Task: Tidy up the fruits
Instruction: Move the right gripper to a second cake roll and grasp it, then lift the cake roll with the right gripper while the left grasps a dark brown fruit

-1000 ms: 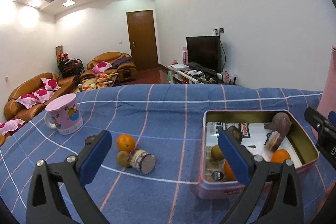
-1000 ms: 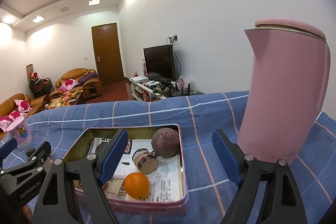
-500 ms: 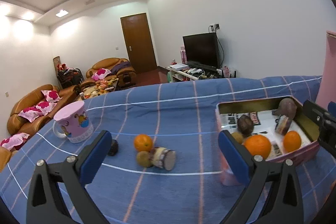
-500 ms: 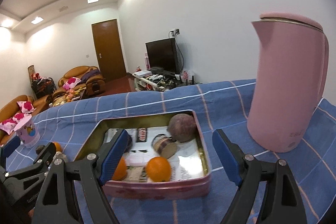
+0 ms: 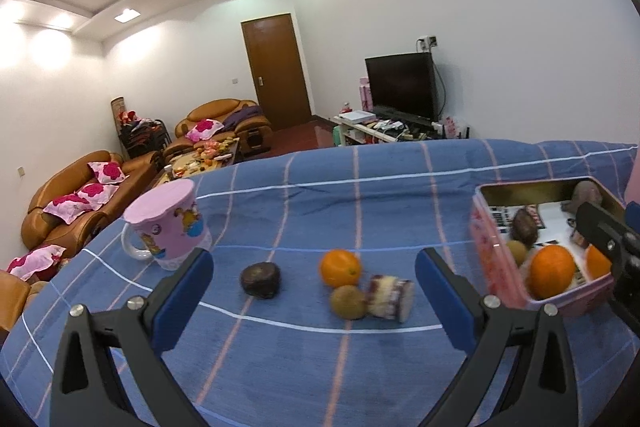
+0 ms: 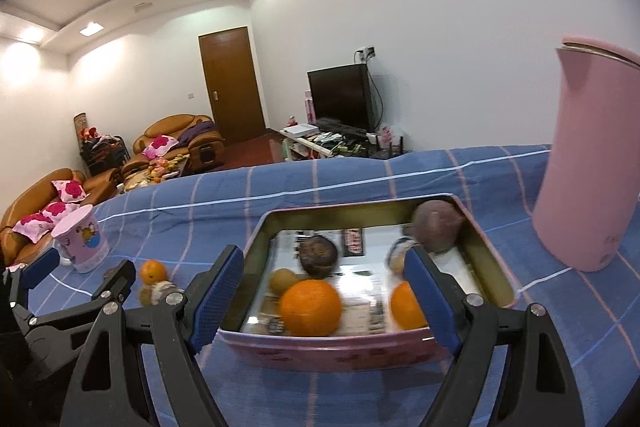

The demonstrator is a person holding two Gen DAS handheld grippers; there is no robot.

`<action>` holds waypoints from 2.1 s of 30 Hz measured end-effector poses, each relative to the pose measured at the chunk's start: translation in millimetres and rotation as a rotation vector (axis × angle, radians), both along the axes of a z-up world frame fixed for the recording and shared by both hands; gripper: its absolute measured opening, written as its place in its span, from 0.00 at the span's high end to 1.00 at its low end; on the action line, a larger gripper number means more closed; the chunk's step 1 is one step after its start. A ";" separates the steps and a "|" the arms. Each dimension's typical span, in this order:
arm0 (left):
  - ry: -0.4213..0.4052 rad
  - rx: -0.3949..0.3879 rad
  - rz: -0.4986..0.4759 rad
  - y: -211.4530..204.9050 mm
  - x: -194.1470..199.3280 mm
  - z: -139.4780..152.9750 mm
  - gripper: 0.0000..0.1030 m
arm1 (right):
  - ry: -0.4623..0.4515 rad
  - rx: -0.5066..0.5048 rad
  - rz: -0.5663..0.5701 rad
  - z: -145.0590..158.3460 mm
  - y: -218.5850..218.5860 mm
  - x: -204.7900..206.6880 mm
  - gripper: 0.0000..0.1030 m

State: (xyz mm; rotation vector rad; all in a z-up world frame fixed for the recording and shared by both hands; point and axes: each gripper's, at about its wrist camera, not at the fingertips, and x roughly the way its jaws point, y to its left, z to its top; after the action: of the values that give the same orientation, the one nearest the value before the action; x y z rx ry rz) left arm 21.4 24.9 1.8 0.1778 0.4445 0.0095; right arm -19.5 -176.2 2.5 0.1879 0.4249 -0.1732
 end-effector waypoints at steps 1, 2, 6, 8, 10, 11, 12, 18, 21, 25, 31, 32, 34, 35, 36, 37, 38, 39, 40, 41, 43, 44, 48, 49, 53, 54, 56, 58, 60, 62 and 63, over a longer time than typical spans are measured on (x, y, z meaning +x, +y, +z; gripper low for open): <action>0.000 0.008 0.003 4.1 1.9 -0.2 0.00 | 0.003 0.004 0.007 -0.7 4.7 2.7 0.19; 0.000 0.015 0.007 7.9 4.2 -0.6 0.00 | 0.005 0.004 0.012 -1.2 7.8 4.0 0.19; 0.050 0.009 0.042 36.3 24.0 -4.9 0.00 | 0.007 -0.008 0.048 -1.2 25.7 11.1 0.19; 0.079 -0.009 0.075 53.3 34.3 -7.2 0.00 | 0.010 -0.022 0.077 -1.4 35.9 14.4 0.19; 0.100 -0.035 0.121 71.0 42.9 -9.1 0.00 | 0.022 -0.048 0.102 -1.7 48.1 18.3 0.19; 0.107 -0.046 0.136 76.9 44.9 -10.1 0.00 | 0.030 -0.057 0.112 -2.5 53.4 21.0 0.19; 0.121 -0.065 0.161 86.5 48.9 -11.8 0.00 | 0.043 -0.064 0.131 -3.9 58.9 25.3 0.19; 0.155 -0.046 0.267 113.4 60.2 -19.2 0.00 | 0.147 -0.075 0.258 -14.7 91.0 52.2 0.28; 0.168 -0.039 0.298 121.1 63.1 -21.1 0.00 | 0.217 -0.114 0.309 -22.4 108.7 65.5 0.42; 0.192 -0.060 0.317 131.3 68.6 -22.3 0.00 | 0.291 -0.168 0.330 -31.7 122.0 77.9 0.45; 0.220 -0.092 0.349 146.2 71.8 -24.0 0.00 | 0.356 -0.172 0.364 -40.0 127.2 98.2 0.45; 0.224 -0.092 0.350 146.8 72.5 -24.8 0.00 | 0.364 -0.183 0.367 -41.1 129.7 101.3 0.45; 0.228 -0.092 0.348 146.3 73.4 -25.2 0.00 | 0.359 -0.182 0.371 -40.3 130.0 102.7 0.45; 0.230 -0.097 0.345 145.7 73.7 -25.8 0.00 | 0.357 -0.175 0.377 -39.6 129.3 104.3 0.45; 0.231 -0.100 0.338 144.8 73.7 -25.7 0.00 | 0.355 -0.163 0.381 -38.7 128.0 106.9 0.45; 0.232 -0.102 0.333 144.3 73.6 -25.7 0.00 | 0.356 -0.142 0.389 -38.4 125.4 108.7 0.45; 0.231 -0.105 0.323 142.7 73.6 -25.9 0.00 | 0.357 -0.125 0.397 -38.2 123.2 109.7 0.45; 0.228 -0.103 0.308 139.7 73.1 -25.8 0.00 | 0.359 -0.099 0.409 -38.3 119.7 110.3 0.45; 0.226 -0.101 0.302 139.3 73.1 -25.5 0.00 | 0.361 -0.080 0.427 -38.6 118.1 109.9 0.48; 0.222 -0.095 0.294 136.9 72.5 -25.1 0.00 | 0.364 -0.066 0.446 -38.8 116.8 108.9 0.48; 0.218 -0.087 0.280 134.6 71.4 -24.9 0.00 | 0.370 -0.049 0.470 -41.5 115.8 105.8 0.54; 0.217 -0.088 0.271 133.1 71.2 -24.8 0.00 | 0.371 -0.054 0.476 -41.6 115.6 104.1 0.56; 0.217 -0.091 0.248 132.5 68.7 -23.9 0.00 | 0.370 -0.055 0.478 -43.0 117.5 103.7 0.57; 0.215 -0.089 0.245 132.3 68.4 -23.5 0.00 | 0.369 -0.055 0.477 -42.8 117.7 102.9 0.57; 0.201 -0.092 0.224 129.7 66.2 -21.2 0.00 | 0.320 -0.088 0.455 -35.5 120.3 96.0 0.57; 0.198 -0.096 0.216 128.9 65.7 -20.2 0.00 | 0.288 -0.092 0.445 -31.6 120.1 92.1 0.57; 0.189 -0.110 0.195 127.7 64.4 -17.9 0.00 | 0.220 -0.105 0.415 -22.9 117.0 82.2 0.57; 0.184 -0.123 0.179 126.8 63.7 -16.4 0.00 | 0.163 -0.126 0.388 -17.6 115.4 71.9 0.57; 0.191 -0.131 0.165 124.9 64.8 -16.6 0.00 | 0.122 -0.148 0.360 -13.1 113.2 61.2 0.57; 0.209 -0.133 0.160 124.7 67.2 -18.6 0.00 | 0.104 -0.144 0.338 -10.3 108.8 52.5 0.57; 0.218 -0.131 0.162 124.9 68.3 -19.8 0.00 | 0.099 -0.136 0.330 -9.3 105.6 47.8 0.57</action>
State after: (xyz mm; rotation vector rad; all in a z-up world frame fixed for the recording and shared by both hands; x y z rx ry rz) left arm 89.7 149.7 -18.0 0.0135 0.6739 0.1207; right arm 28.3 -70.6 -6.8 -0.0262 0.5344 0.1135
